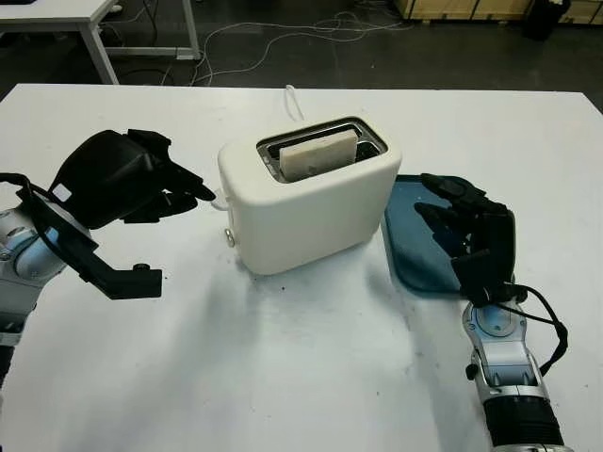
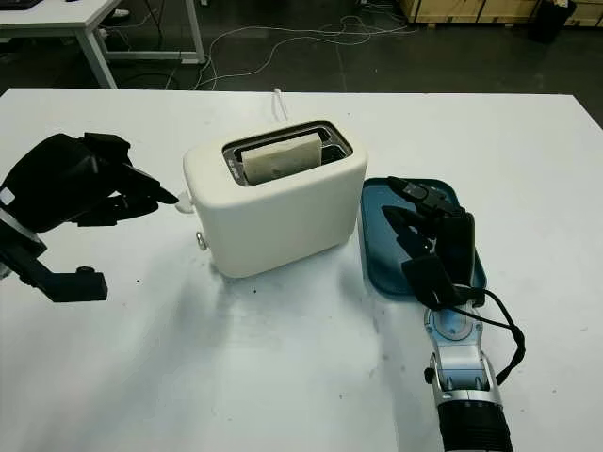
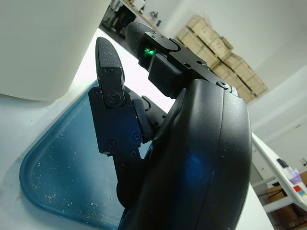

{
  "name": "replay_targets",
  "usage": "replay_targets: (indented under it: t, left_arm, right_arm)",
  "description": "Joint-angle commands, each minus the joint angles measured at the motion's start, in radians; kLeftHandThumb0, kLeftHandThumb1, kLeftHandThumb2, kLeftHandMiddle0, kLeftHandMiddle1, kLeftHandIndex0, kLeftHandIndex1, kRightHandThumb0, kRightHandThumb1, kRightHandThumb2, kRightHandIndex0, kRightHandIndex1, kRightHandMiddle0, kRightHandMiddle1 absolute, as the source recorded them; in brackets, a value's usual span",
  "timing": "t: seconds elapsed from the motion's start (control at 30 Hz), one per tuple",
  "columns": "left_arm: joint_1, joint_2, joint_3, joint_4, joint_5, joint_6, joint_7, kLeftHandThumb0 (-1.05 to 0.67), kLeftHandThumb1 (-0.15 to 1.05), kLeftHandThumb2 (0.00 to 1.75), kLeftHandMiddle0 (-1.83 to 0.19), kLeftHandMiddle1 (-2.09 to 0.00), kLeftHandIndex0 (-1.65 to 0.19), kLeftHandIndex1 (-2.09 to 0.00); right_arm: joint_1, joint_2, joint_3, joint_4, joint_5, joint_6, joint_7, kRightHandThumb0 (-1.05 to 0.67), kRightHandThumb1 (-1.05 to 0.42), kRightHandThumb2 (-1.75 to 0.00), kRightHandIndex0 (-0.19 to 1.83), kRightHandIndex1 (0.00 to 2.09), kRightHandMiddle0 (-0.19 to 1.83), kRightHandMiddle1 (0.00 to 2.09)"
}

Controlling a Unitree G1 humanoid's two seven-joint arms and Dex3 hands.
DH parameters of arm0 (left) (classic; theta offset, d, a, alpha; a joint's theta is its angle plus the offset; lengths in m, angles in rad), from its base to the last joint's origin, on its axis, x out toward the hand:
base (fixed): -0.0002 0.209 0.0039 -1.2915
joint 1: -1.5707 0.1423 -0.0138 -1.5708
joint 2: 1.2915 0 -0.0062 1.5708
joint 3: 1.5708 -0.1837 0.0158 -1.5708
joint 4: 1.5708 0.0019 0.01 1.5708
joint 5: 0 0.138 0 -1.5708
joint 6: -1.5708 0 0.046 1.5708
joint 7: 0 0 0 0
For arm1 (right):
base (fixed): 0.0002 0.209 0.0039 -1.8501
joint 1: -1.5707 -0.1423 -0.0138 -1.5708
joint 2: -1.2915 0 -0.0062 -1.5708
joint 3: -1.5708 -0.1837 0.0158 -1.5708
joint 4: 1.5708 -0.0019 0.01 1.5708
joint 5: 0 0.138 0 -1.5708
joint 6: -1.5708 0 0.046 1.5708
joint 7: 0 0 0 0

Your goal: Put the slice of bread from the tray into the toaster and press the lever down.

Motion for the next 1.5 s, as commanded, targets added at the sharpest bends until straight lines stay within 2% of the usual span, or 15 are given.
replay_targets:
  t: [0.0, 0.5, 1.47]
  left_arm:
    - [-0.022, -0.006, -0.014, 0.018, 0.019, -0.015, 0.024, -0.34, 0.92, 0.3, -0.65, -1.3, -1.08, -0.1]
    - [-0.088, -0.005, -0.074, 0.13, 0.053, -0.035, 0.042, -0.33, 0.92, 0.27, -0.66, -1.32, -1.07, -0.13]
    - [-0.063, -0.006, -0.069, 0.083, 0.027, -0.045, 0.032, -0.34, 0.92, 0.31, -0.64, -1.31, -1.02, -0.24]
  right_arm:
    - [0.008, 0.002, 0.001, -0.001, 0.005, -0.015, 0.005, -0.47, -0.92, -0.15, 1.15, 0.01, 0.96, 0.0]
    - [0.015, 0.004, 0.002, -0.011, 0.008, 0.002, 0.014, -0.5, -0.92, -0.15, 1.14, 0.0, 0.96, 0.0]
    - [0.013, 0.008, 0.001, -0.004, 0.011, 0.001, 0.011, -0.52, -0.92, -0.15, 1.15, 0.0, 0.97, 0.0]
